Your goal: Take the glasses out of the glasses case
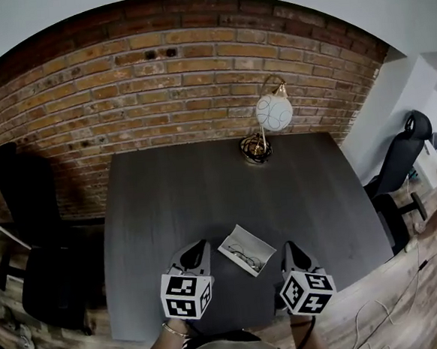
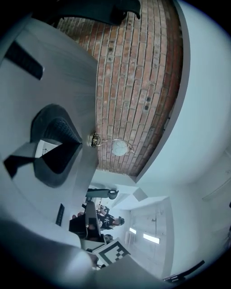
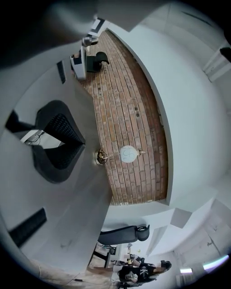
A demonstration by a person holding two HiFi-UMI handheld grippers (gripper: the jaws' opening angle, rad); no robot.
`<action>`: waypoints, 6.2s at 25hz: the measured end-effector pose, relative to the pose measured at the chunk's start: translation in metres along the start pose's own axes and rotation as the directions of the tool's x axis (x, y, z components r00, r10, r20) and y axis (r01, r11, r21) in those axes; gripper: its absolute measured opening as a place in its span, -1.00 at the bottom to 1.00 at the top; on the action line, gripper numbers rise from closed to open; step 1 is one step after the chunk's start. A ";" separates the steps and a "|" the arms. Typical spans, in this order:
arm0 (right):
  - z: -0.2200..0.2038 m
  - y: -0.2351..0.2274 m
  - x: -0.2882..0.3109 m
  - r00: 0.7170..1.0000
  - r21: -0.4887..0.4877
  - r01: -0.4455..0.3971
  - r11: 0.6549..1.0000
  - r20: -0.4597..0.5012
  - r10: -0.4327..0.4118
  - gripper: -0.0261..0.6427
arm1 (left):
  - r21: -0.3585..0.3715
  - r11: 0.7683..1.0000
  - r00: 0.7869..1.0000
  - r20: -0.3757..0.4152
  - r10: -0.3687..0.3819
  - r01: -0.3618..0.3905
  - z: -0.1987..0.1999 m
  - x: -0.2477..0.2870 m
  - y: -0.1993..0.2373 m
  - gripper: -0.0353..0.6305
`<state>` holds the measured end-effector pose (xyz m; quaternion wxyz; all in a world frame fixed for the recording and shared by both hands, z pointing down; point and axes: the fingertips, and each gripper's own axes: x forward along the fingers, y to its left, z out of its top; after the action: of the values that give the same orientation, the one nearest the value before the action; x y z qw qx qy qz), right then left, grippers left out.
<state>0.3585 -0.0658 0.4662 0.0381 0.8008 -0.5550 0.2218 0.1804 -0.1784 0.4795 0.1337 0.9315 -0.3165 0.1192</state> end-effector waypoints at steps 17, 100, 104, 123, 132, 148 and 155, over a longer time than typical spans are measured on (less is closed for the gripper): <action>-0.018 0.022 0.019 0.984 -0.071 -0.157 0.985 -0.095 0.150 -0.82 | -0.001 0.998 0.998 -0.011 0.062 -0.062 -0.012 -0.007 0.005 -0.84; -0.180 0.041 0.098 0.501 -0.262 -0.750 0.608 -0.825 0.262 -0.67 | -0.183 0.928 0.940 -0.173 0.294 -0.324 -0.117 -0.023 0.060 -0.84; -0.184 0.041 0.099 0.458 -0.209 -0.757 0.619 -0.846 0.274 -0.67 | -0.193 0.924 0.939 -0.172 0.298 -0.329 -0.119 -0.023 0.063 -0.84; -0.186 0.043 0.097 0.441 -0.191 -0.739 0.646 -0.862 0.249 -0.78 | -0.187 0.929 0.942 -0.172 0.289 -0.319 -0.115 -0.017 0.067 -0.84; -0.177 0.041 0.097 0.484 -0.203 -0.713 0.671 -0.835 0.262 -0.79 | -0.174 0.934 0.945 -0.165 0.284 -0.311 -0.108 -0.018 0.068 -0.84; -0.149 0.037 0.104 0.595 -0.271 -0.655 0.705 -0.760 0.261 -0.79 | -0.147 0.945 0.953 -0.138 0.271 -0.291 -0.093 -0.019 0.063 -0.84; -0.134 0.045 0.107 0.632 -0.303 -0.648 0.699 -0.726 0.271 -0.79 | -0.131 0.950 0.956 -0.111 0.270 -0.283 -0.082 -0.020 0.061 -0.84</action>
<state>0.3063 -0.1350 0.6210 0.3844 0.4537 -0.7405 0.3131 0.1156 -0.1877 0.5605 0.1976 0.8592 -0.4454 0.1559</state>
